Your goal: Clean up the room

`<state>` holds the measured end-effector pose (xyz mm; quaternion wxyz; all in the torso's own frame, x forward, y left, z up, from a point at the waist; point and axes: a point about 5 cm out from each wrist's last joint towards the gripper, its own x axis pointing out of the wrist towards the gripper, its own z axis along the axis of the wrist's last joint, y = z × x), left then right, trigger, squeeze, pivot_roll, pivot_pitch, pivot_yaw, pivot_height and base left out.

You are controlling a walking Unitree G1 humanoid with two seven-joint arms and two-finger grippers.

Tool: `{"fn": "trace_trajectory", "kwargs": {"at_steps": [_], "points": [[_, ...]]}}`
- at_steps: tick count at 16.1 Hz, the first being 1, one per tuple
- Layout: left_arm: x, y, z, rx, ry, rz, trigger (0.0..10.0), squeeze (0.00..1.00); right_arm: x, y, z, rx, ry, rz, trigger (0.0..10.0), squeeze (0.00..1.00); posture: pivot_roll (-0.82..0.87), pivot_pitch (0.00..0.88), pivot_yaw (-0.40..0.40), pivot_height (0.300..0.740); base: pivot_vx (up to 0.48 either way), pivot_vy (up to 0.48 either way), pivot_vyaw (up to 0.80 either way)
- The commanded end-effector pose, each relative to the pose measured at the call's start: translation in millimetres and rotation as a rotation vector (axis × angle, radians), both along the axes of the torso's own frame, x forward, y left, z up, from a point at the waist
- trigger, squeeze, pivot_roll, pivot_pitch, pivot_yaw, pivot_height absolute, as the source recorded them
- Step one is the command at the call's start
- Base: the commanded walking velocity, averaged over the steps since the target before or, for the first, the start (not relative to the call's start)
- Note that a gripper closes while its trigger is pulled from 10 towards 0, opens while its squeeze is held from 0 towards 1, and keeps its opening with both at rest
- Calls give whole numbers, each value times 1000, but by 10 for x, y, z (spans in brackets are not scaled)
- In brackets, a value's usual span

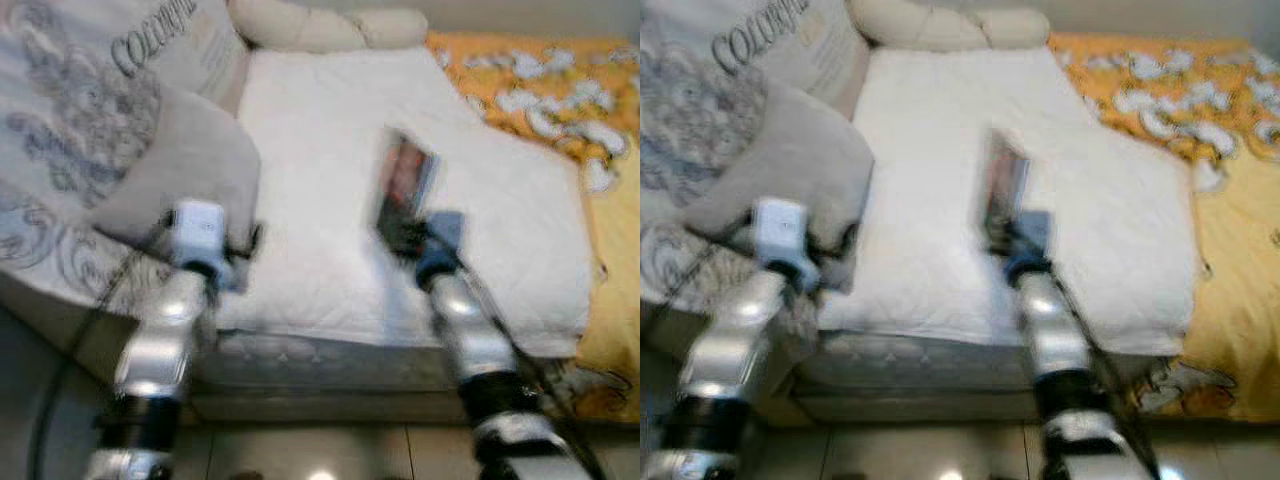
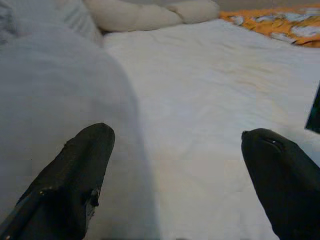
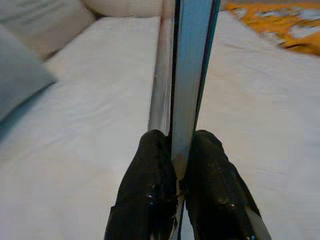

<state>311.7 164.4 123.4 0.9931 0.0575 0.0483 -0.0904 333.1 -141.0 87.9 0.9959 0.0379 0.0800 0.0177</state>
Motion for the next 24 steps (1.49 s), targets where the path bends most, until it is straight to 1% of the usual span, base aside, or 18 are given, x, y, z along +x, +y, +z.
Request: {"fn": "trace_trajectory", "kwargs": {"at_steps": [1, 14, 24], "points": [[11, 88, 52, 15, -13, 19, 10000, 0, 52, 113, 146, 10, -59, 31, 10000, 0, -10, 0, -11, 740, 334, 0, 0], [20, 103, 56, 19, -14, 32, 10000, 0, 48, 110, 135, 1, -55, 32, 10000, 0, -7, 0, -18, 740, 336, 0, 0], [4, 84, 37, 27, -12, 22, 10000, 0, 22, 132, 98, 0, -49, 43, 10000, 0, -4, 0, -19, 740, 337, 0, 0]]}}
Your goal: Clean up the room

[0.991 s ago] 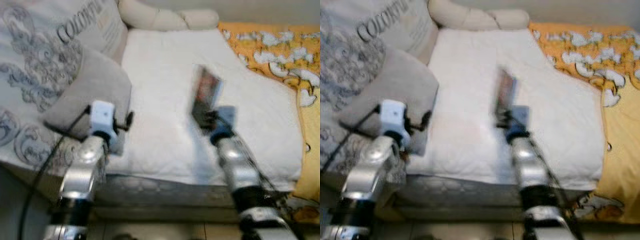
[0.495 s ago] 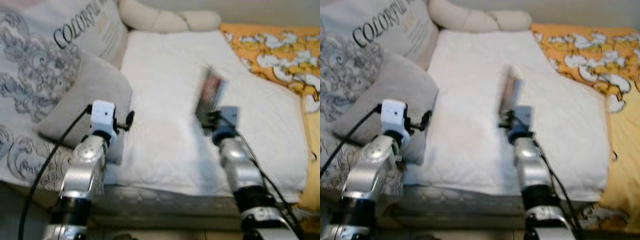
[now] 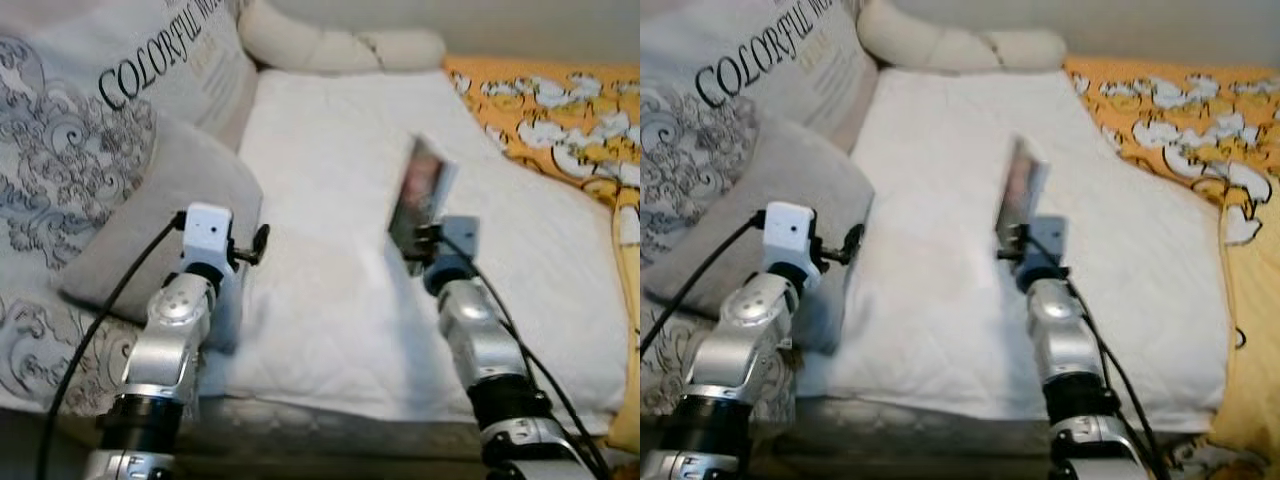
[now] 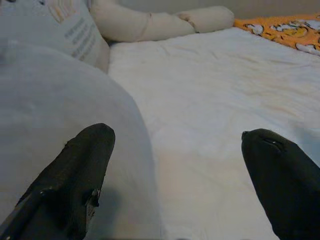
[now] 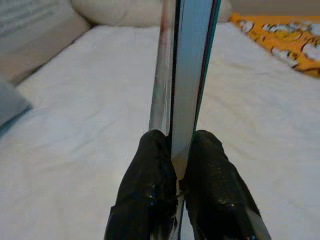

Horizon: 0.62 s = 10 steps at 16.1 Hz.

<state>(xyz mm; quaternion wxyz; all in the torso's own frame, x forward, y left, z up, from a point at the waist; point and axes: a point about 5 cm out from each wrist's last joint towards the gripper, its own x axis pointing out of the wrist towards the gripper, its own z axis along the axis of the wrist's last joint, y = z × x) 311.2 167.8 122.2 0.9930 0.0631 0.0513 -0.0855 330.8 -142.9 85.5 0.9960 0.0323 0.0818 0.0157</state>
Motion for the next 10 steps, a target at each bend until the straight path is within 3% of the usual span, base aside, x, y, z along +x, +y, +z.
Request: {"fn": "trace_trajectory", "kwargs": {"at_steps": [1, 6, 10], "points": [[6, 48, 45, 15, -16, 12, 10000, 0, 41, 152, 117, 11, -52, 47, 10000, 0, -5, 0, -18, 740, 341, 0, 0], [-4, 34, 36, 18, -20, 7, 10000, 0, 32, 152, 110, 10, -51, 51, 10000, 0, -5, 0, -18, 740, 318, 0, 0], [-15, 29, 28, 48, -20, -2, 10000, 0, 16, 165, 101, 4, -48, 62, 10000, 0, -4, 0, -21, 740, 0, 0, 0]]}}
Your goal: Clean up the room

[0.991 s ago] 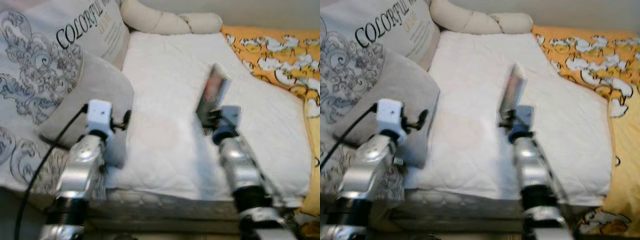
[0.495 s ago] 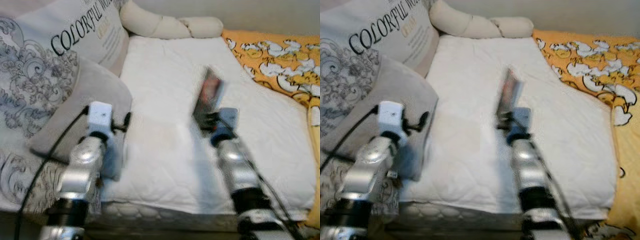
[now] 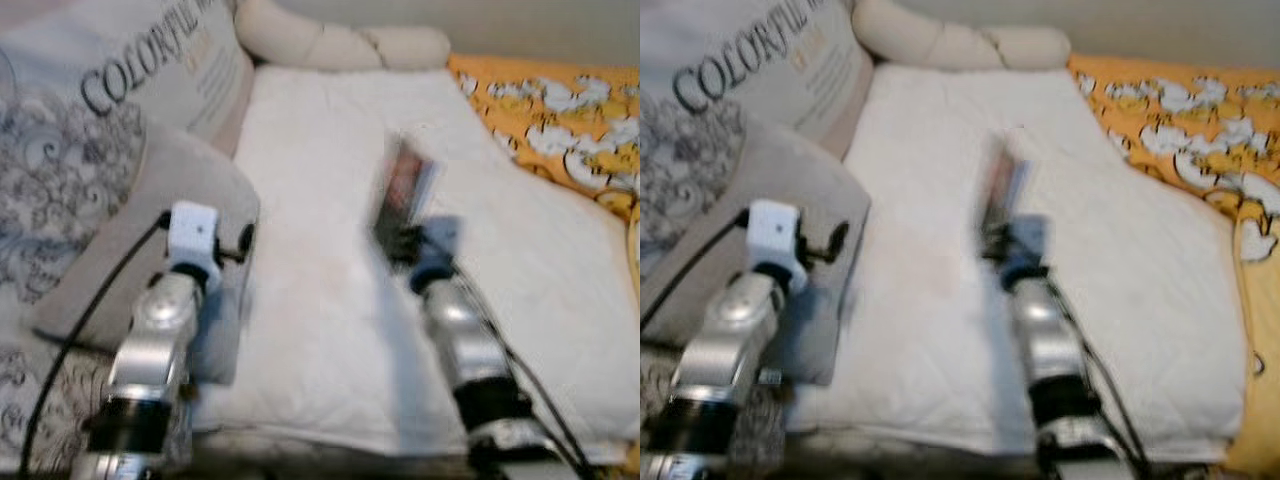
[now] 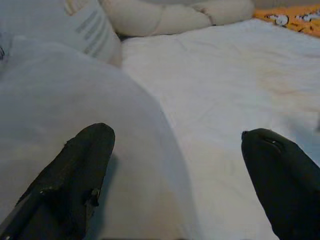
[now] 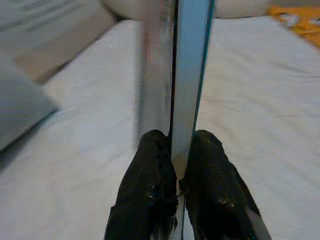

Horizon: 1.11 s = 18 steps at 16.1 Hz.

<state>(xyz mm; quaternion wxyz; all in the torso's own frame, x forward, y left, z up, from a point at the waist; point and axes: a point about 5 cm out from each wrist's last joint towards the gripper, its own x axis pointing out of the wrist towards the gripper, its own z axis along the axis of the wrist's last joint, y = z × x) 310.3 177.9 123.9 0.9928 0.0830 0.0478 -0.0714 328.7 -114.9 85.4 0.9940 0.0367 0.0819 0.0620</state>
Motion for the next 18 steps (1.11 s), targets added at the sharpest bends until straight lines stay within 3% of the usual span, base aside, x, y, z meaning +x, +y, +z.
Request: {"fn": "trace_trajectory", "kwargs": {"at_steps": [1, 4, 7, 9, 11, 13, 16, 17, 18], "points": [[-7, -73, 10, 11, -6, -30, 10000, 0, 35, -114, 102, -11, -46, -29, 10000, 0, -4, 0, -21, 740, 0, 0, 0], [-44, -52, 45, 63, -5, -74, 10000, 0, 18, -169, 95, 19, -31, -28, 10000, 0, -4, 0, -25, 740, 0, 0, 0], [-83, -66, 64, 80, 17, -143, 10000, 0, 43, -86, 99, 97, 13, 96, 10000, 0, -19, 0, -4, 740, 0, 0, 0], [-125, -77, 63, 112, 54, -210, 10000, 0, 173, 16, 149, 88, 124, 337, 10000, 0, -29, 0, 4, 740, 0, 0, 0], [-155, -83, 55, 120, 83, -254, 10000, 0, 252, 28, 198, 86, 215, 465, 10000, 0, -26, 0, 1, 740, 0, 0, 0], [-204, -125, 68, 123, 115, -321, 10000, 0, 326, 24, 342, 190, 310, 640, 10000, 0, -19, 0, -3, 740, 0, 0, 0], [-278, -160, 80, 121, 149, -387, 10000, 0, 324, -31, 355, 248, 422, 754, 10000, 0, -8, 0, -4, 740, 0, 0, 0], [-365, -146, 83, 111, 187, -430, 10000, 0, 288, -70, 261, 253, 533, 766, 10000, 0, 8, 0, -10, 740, 0, 0, 0], [-407, -143, 85, 104, 204, -448, 10000, 0, 270, -72, 231, 249, 558, 780, 10000, 0, 14, 0, -13, 740, 0, 0, 0]]}}
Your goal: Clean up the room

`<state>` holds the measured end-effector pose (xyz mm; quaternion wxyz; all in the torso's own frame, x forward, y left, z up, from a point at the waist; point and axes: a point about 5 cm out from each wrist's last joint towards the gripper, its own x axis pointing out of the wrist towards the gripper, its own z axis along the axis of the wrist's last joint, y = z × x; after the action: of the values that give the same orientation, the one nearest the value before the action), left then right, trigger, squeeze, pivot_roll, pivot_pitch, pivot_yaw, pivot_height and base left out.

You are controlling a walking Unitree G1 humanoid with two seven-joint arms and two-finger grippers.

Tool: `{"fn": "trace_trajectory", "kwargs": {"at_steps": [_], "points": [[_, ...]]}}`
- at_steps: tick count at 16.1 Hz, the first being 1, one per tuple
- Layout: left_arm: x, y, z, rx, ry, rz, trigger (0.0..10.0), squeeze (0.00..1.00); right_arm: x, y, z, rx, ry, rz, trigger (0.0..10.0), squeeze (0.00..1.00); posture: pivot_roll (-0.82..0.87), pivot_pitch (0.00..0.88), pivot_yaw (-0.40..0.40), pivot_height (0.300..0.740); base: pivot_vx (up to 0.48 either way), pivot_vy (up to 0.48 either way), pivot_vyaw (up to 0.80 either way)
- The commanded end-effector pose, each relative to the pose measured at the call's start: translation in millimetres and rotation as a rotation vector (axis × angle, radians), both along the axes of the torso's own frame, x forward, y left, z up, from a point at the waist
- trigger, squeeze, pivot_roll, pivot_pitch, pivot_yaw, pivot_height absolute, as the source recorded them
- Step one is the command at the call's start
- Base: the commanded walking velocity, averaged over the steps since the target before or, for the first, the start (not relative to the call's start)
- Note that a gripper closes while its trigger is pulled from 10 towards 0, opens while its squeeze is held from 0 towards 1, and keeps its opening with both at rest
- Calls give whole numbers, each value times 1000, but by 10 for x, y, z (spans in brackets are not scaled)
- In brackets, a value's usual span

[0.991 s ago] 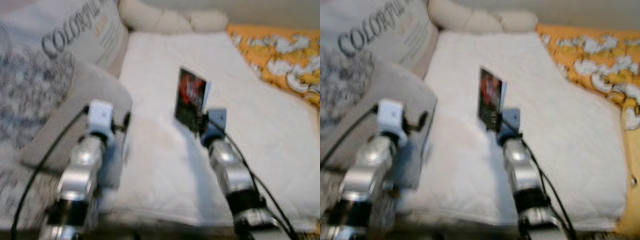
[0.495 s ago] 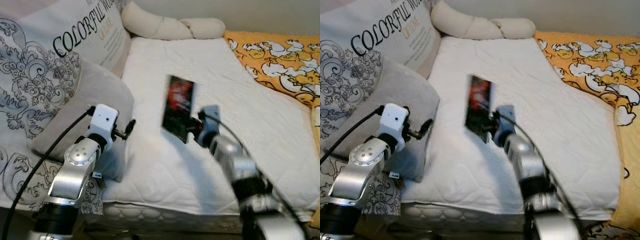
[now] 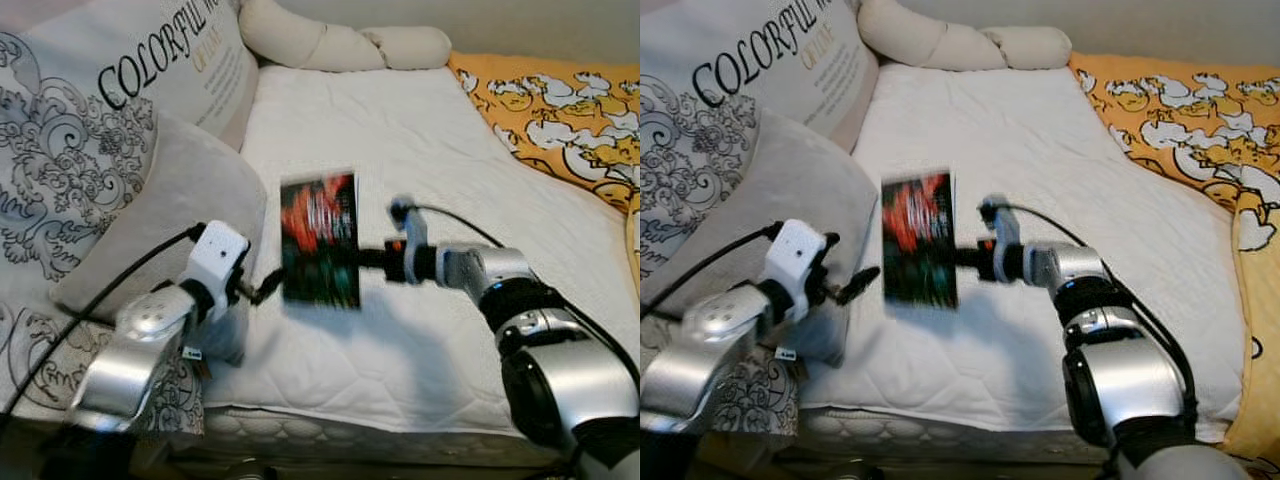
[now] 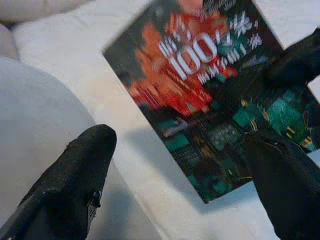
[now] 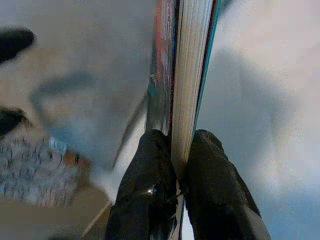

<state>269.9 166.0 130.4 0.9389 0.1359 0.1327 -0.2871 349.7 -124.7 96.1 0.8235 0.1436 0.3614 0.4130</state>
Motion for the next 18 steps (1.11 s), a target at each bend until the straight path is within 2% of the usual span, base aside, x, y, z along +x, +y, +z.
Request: {"fn": "trace_trajectory", "kwargs": {"at_steps": [1, 3, 5, 7, 9, 10, 11, 12, 13, 15, 18], "points": [[-48, -23, 18, -11, 23, -35, 10000, 0, 41, 28, 95, 7, -25, 38, 10000, 0, 31, 0, -23, 740, 0, 0, 0], [-207, 3, -8, 1, 96, -133, 10000, 0, 21, 58, 20, -23, -39, 55, 10000, 0, 69, 0, -40, 740, 0, 0, 0], [-306, 50, 2, 25, 144, -203, 10000, 0, 13, 76, -46, -57, -43, 32, 10000, 0, 82, 0, -38, 740, 0, 0, 0], [-379, 68, 29, 35, 184, -261, 10000, 0, -32, 88, -162, -166, -51, 64, 10000, 0, 97, 0, -35, 740, 0, 0, 0], [-436, 101, 17, 65, 212, -282, 10000, 0, -34, 100, -211, -232, -81, 57, 10000, 0, 110, 0, -34, 740, 0, 0, 0], [-468, 116, 12, 76, 224, -287, 10000, 0, -19, 112, -220, -252, -106, 30, 10000, 122, 119, 0, -34, 740, 0, 0, 0], [-495, 122, 14, 77, 231, -289, 10000, 0, 9, 126, -228, -296, -153, -11, 10000, 855, 123, 0, -36, 740, 0, 0, 0], [-504, 123, 14, 77, 233, -289, 10000, 0, 18, 130, -233, -312, -166, -28, 10000, 855, 124, 0, -36, 740, 0, 0, 0], [-521, 120, 13, 79, 241, -288, 10000, 0, 12, 149, -262, -332, -179, -44, 10000, 1000, 128, 0, -42, 740, 0, 0, 0], [-541, 102, 6, 76, 245, -285, 10000, 0, -29, 160, -336, -350, -159, -61, 10000, 1000, 126, 0, -47, 740, 0, 0, 0], [-529, 81, -16, 71, 243, -275, 10000, 0, -117, 79, -506, -437, -142, -101, 10000, 1000, 113, 0, -46, 740, 0, 0, 0]]}}
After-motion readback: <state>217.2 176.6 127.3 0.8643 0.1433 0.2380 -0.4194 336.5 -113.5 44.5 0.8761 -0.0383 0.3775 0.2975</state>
